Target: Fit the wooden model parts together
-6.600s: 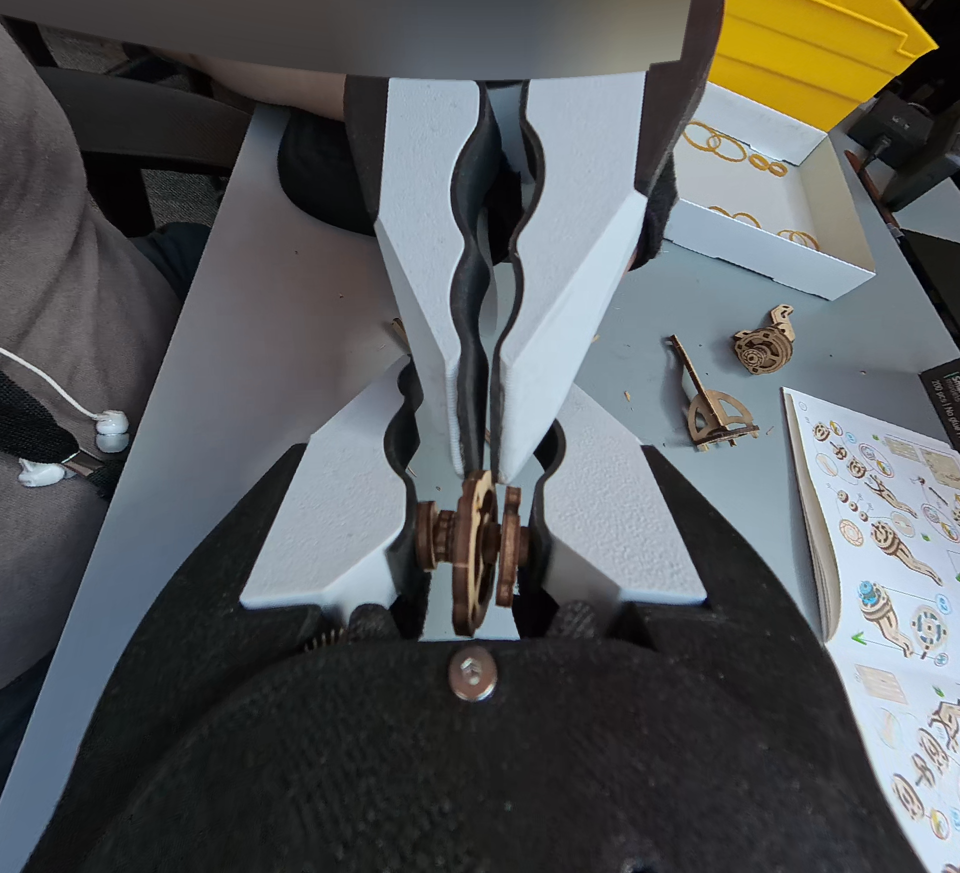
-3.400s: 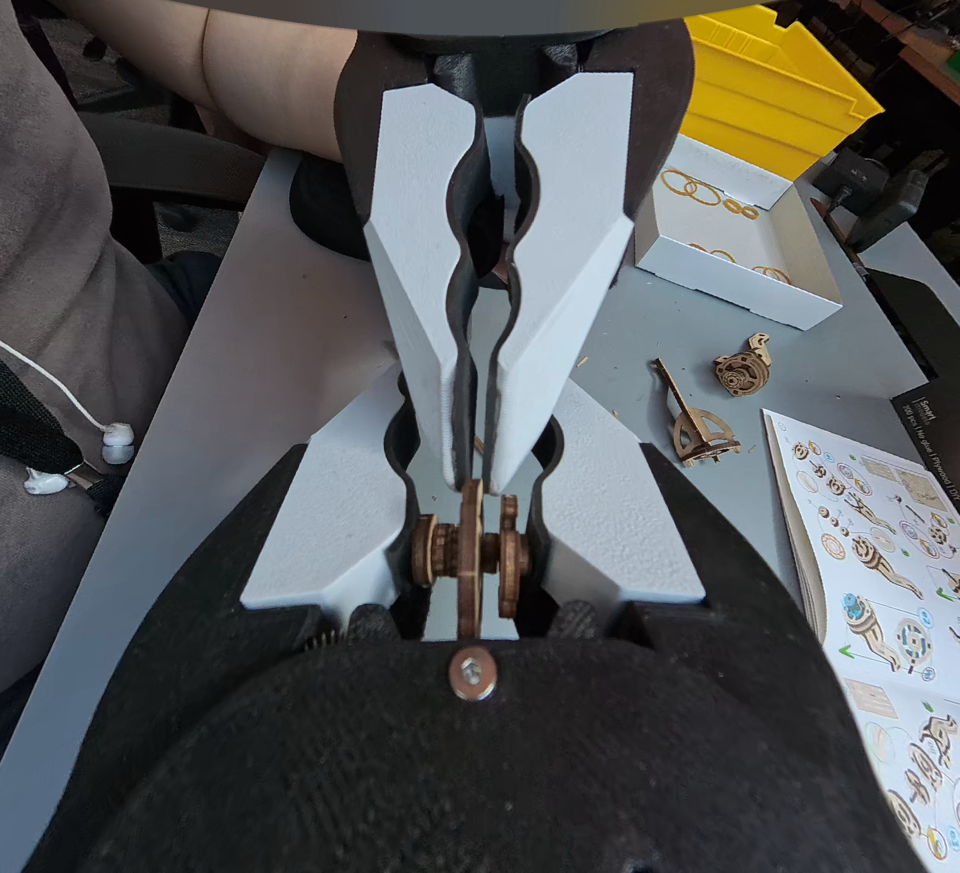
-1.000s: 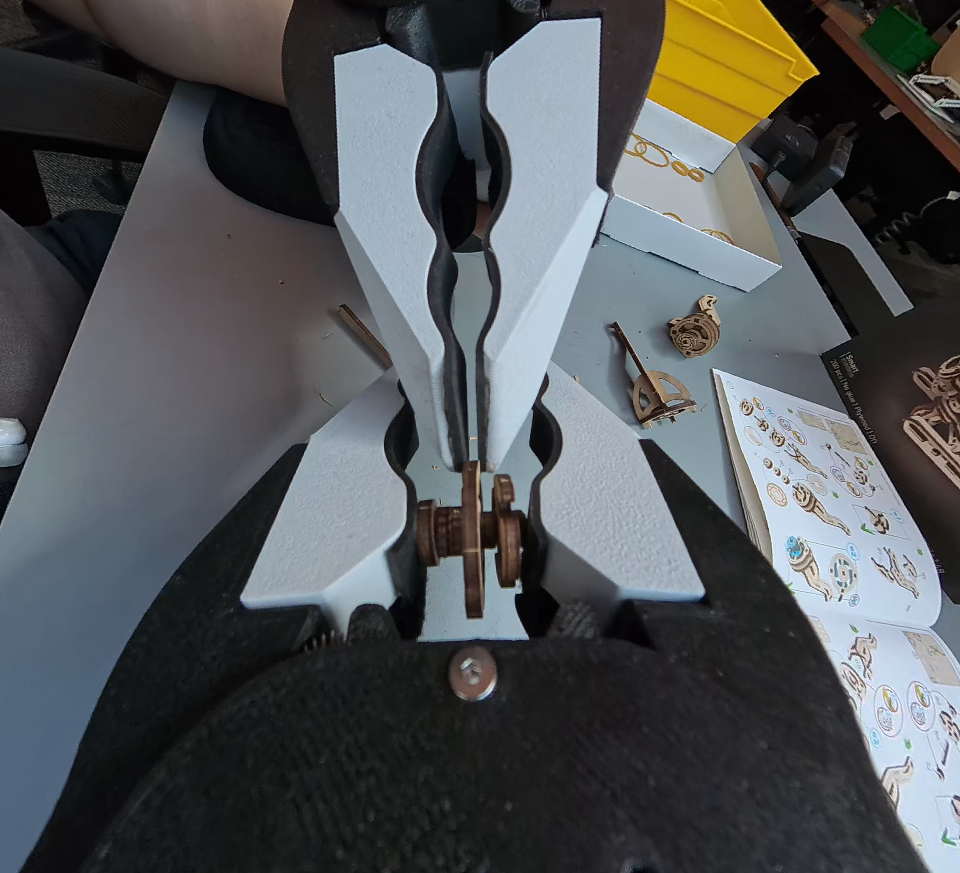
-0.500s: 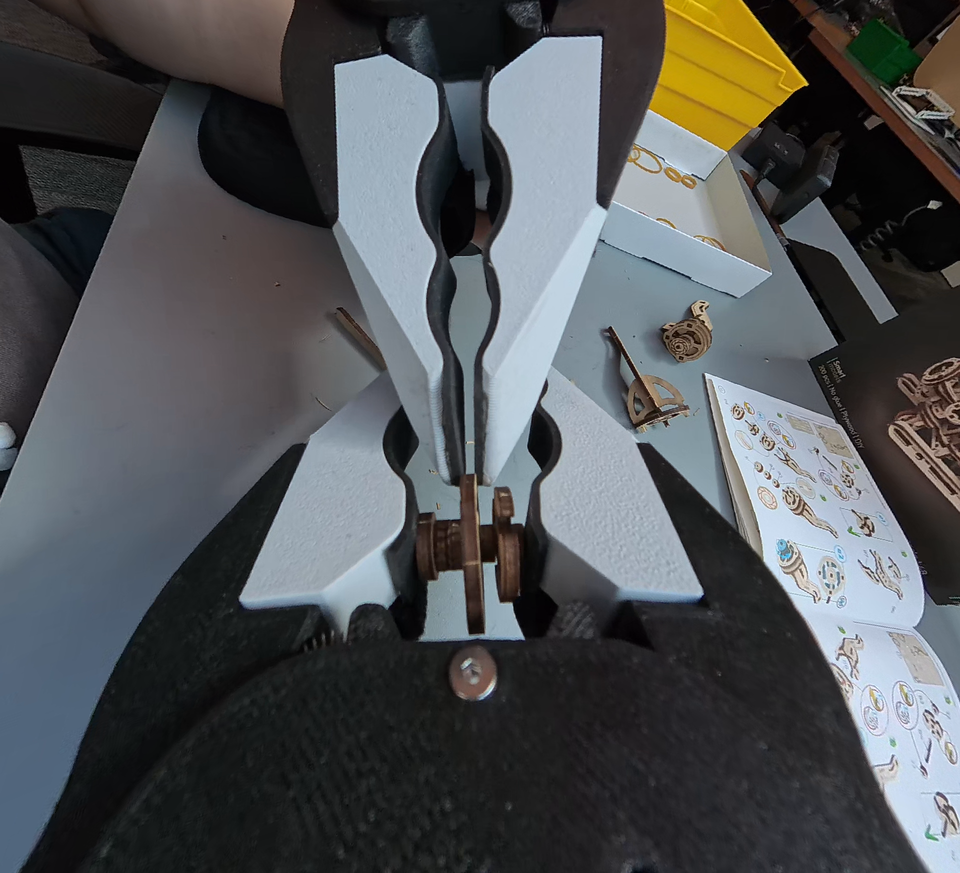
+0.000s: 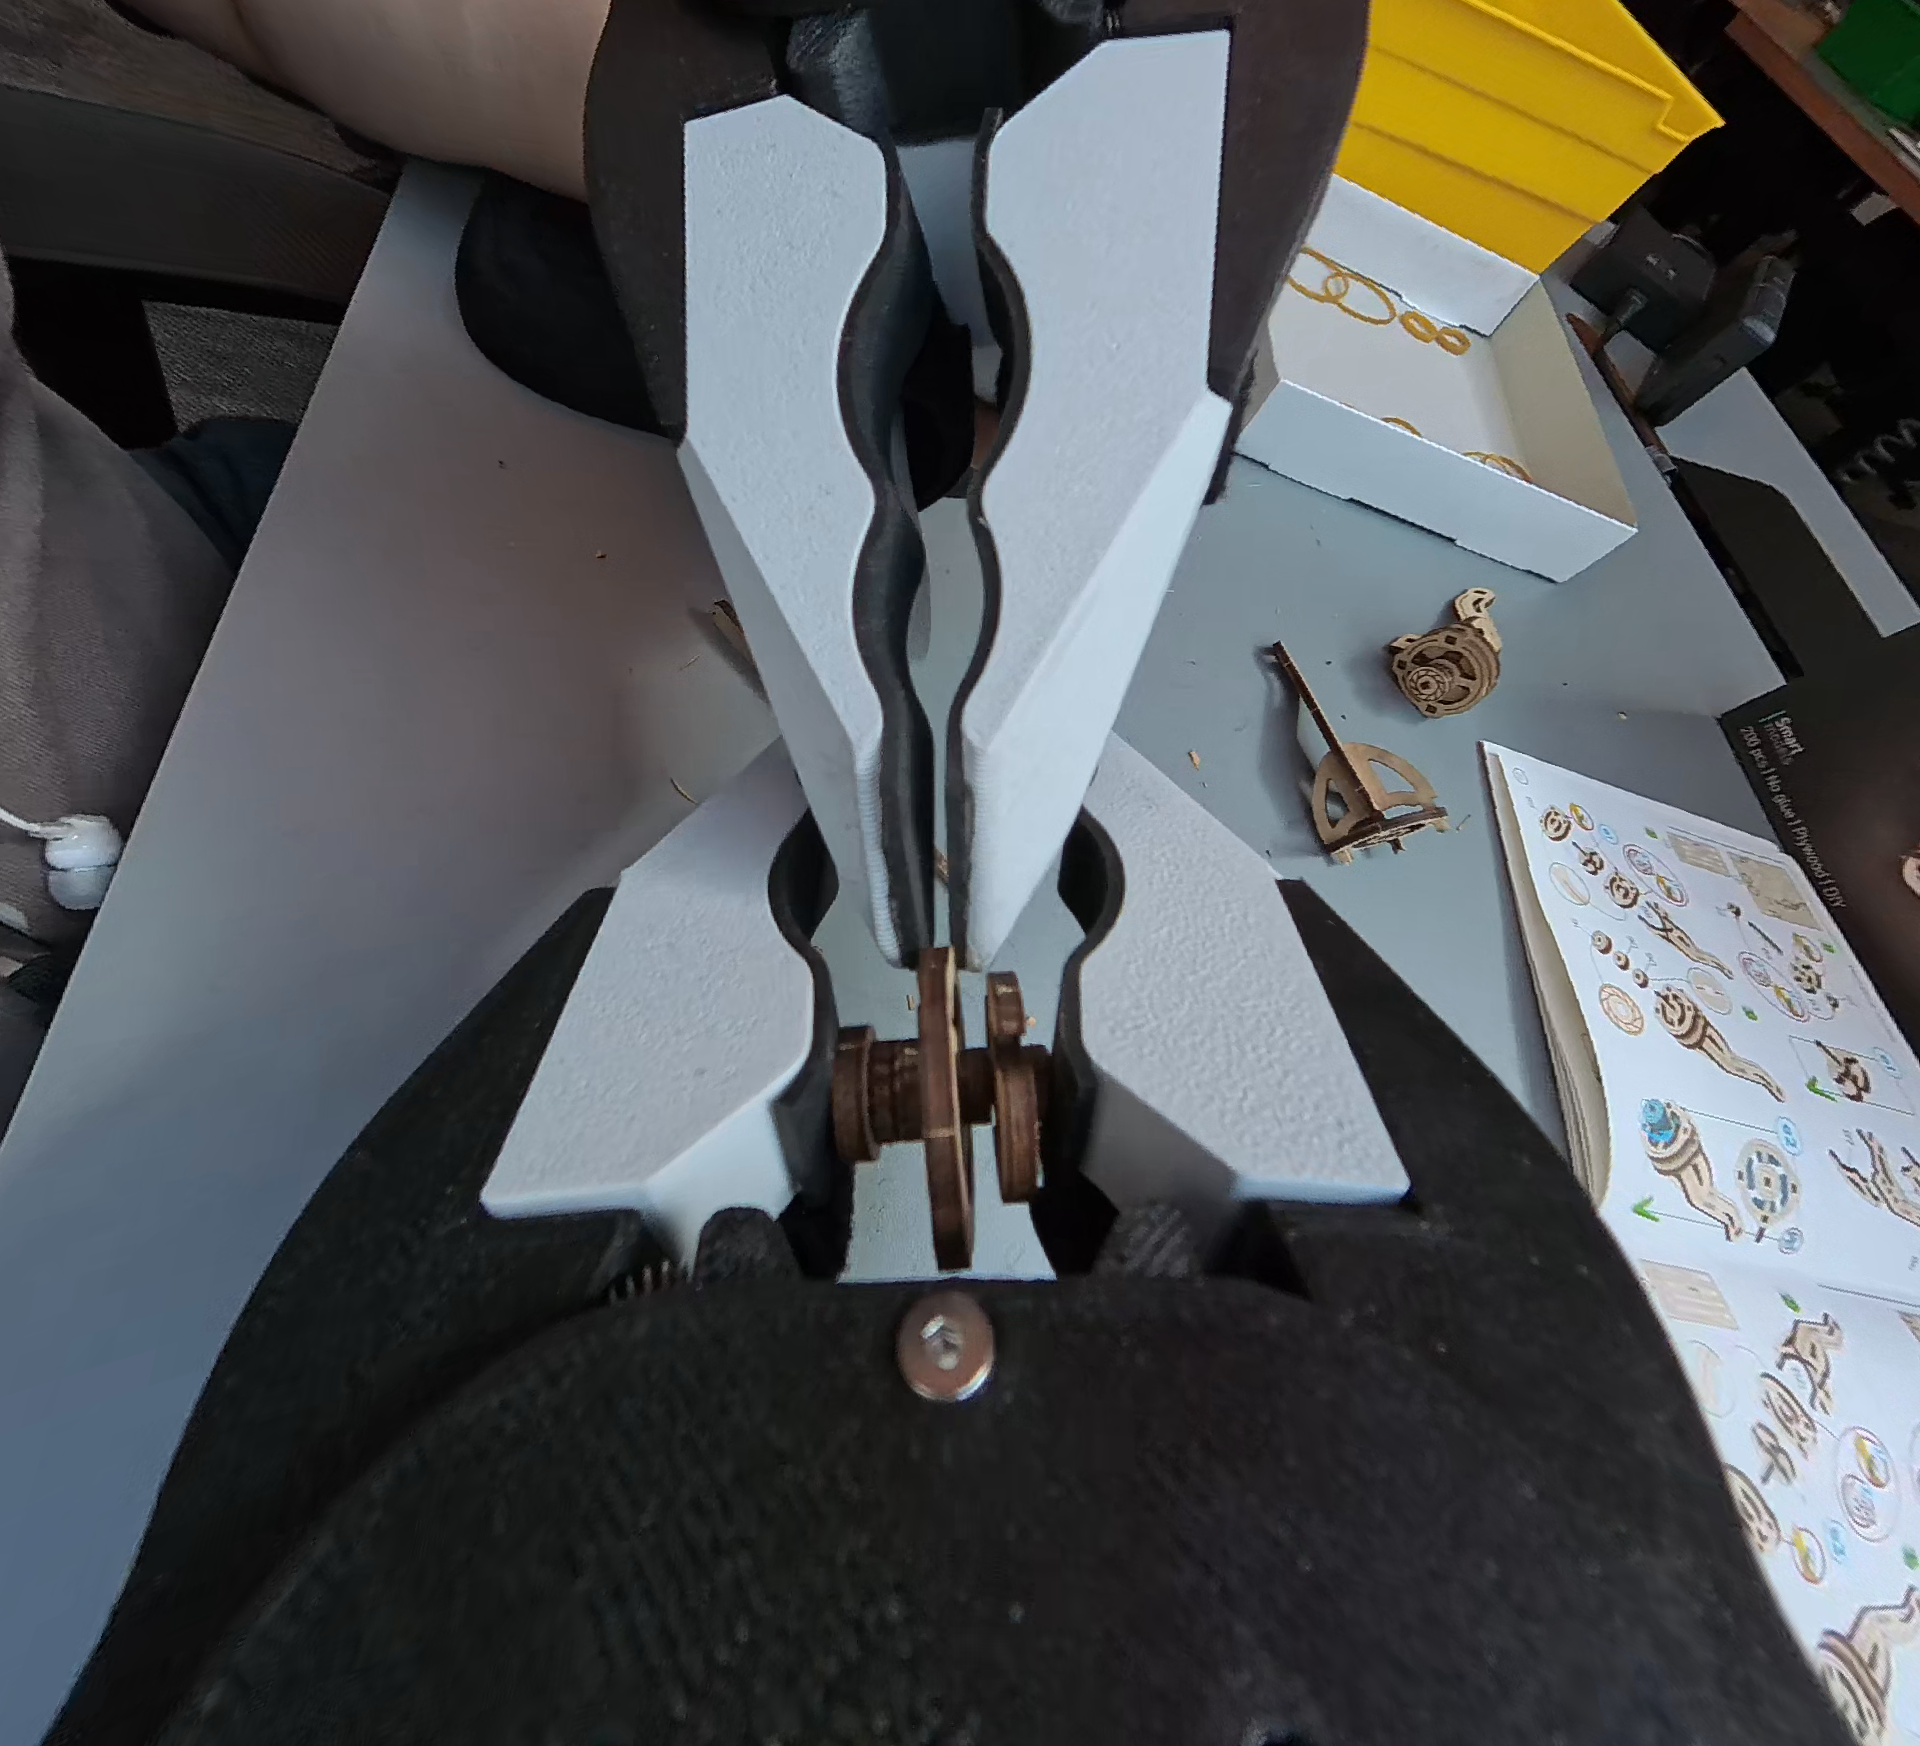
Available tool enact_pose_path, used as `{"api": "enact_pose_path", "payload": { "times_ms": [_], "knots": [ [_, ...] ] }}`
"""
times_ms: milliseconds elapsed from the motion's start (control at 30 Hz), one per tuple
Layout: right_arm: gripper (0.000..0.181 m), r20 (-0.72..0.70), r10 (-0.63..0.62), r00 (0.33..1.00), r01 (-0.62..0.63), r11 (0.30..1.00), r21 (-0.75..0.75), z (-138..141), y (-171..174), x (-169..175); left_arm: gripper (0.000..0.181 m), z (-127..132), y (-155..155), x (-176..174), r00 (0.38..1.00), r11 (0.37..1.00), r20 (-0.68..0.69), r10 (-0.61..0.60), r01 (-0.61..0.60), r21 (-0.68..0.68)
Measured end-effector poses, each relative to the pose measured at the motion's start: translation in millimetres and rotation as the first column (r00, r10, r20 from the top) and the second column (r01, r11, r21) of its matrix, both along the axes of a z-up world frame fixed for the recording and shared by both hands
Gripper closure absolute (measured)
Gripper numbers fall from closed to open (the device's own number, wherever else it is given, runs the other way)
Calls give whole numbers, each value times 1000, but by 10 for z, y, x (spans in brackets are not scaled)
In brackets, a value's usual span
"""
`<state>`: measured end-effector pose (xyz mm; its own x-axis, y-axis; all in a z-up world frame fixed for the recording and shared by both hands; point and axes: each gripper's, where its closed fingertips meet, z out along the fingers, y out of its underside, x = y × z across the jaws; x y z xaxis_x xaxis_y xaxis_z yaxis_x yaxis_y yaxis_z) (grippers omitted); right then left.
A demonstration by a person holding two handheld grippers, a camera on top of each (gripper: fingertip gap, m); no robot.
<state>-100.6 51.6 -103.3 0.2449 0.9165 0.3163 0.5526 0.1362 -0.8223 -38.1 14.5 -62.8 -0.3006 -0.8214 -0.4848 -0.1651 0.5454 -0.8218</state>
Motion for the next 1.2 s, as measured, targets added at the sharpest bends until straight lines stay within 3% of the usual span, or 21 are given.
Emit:
{"api": "enact_pose_path", "payload": {
  "times_ms": [233,400,867,1000,1100,1200],
  "knots": [
    [137,43,-18,999,16,999,47,-28,24,28,181,-7,-4,-3,1000,1000,-6,-4,4,0],
    [143,61,-35,997,31,998,57,-53,36,41,181,-26,-4,-2,1000,1000,-18,-7,6,-2],
    [144,31,-48,998,49,998,-39,-59,25,33,181,-7,26,4,1000,999,-16,-3,2,-46],
    [135,-93,-41,995,24,985,-169,-24,47,6,181,-14,116,33,998,981,-60,33,-44,-191],
    [117,-144,-75,987,55,989,-139,72,130,40,181,-22,227,30,993,937,-103,52,-85,-338],
    [113,-163,-149,975,135,987,-90,139,254,151,181,-44,330,21,988,872,-145,57,-120,-475]
  ]
}}
